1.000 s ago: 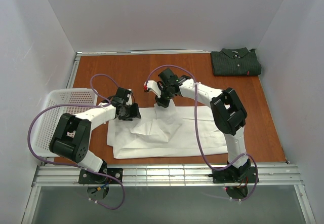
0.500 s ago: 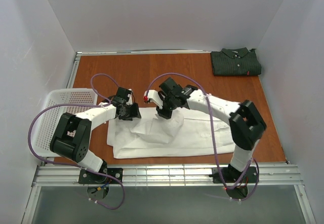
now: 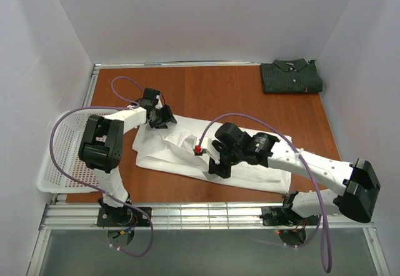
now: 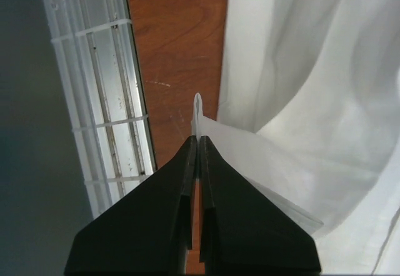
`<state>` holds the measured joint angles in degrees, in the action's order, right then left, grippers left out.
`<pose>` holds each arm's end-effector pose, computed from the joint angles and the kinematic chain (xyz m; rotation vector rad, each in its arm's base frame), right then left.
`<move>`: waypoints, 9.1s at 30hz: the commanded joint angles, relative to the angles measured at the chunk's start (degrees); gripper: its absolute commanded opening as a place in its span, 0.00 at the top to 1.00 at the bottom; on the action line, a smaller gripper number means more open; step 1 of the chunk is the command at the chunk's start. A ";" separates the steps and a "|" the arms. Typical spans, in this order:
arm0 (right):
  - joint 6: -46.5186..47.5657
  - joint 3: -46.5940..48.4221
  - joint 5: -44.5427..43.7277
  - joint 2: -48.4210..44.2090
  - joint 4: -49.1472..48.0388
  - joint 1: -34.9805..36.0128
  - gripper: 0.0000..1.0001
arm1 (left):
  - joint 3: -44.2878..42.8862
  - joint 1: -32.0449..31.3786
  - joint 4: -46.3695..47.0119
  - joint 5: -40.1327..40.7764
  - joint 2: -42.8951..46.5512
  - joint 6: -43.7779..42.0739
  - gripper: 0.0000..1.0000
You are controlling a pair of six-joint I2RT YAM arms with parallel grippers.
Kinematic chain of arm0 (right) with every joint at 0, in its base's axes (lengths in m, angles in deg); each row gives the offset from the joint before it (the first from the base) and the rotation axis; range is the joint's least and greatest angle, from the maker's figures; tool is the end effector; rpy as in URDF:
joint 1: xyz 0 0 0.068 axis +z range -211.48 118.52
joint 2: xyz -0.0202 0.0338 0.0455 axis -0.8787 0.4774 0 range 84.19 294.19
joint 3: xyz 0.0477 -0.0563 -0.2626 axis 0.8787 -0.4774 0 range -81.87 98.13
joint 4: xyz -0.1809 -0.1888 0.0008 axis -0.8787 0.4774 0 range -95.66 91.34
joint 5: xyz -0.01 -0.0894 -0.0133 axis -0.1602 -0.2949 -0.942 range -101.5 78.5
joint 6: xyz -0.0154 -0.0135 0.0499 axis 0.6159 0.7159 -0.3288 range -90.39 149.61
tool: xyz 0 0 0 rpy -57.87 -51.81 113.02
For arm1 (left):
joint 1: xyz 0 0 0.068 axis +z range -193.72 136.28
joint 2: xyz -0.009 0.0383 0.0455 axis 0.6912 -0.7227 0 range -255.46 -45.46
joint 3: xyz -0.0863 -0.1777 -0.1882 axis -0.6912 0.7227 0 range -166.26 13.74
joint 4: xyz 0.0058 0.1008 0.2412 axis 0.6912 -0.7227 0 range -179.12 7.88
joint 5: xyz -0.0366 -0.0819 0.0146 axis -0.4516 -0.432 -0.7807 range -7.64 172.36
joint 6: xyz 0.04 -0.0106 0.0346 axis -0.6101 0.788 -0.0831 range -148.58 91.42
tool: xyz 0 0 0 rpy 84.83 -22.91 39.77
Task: Fold and stack the long sleeve shirts
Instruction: Fold the shirt
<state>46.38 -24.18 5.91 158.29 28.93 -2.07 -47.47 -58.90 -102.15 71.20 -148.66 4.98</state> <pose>0.1270 0.2358 0.2717 -1.6688 1.9064 0.6866 0.3395 -0.0991 0.1551 -0.3701 2.7041 -0.5235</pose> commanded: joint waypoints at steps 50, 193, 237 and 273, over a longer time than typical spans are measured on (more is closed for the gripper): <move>-6.58 1.97 30.67 -3.01 5.40 1.84 0.99 | -1.01 14.74 -0.53 1.67 2.20 8.54 0.30; -53.78 -8.29 -7.65 7.29 -28.26 -37.00 0.99 | 6.89 9.64 4.21 -4.40 20.32 -9.65 0.17; -45.43 -8.56 1.14 12.12 -32.39 -55.81 0.99 | 8.21 9.55 4.91 -5.54 16.71 -9.83 0.19; -54.31 -24.99 4.39 13.00 -52.87 -51.32 0.54 | -0.58 5.68 7.29 1.48 -3.06 5.20 0.42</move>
<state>-7.47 -47.37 9.73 171.80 -18.35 -51.22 -49.24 -54.25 -95.05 67.90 -151.96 7.85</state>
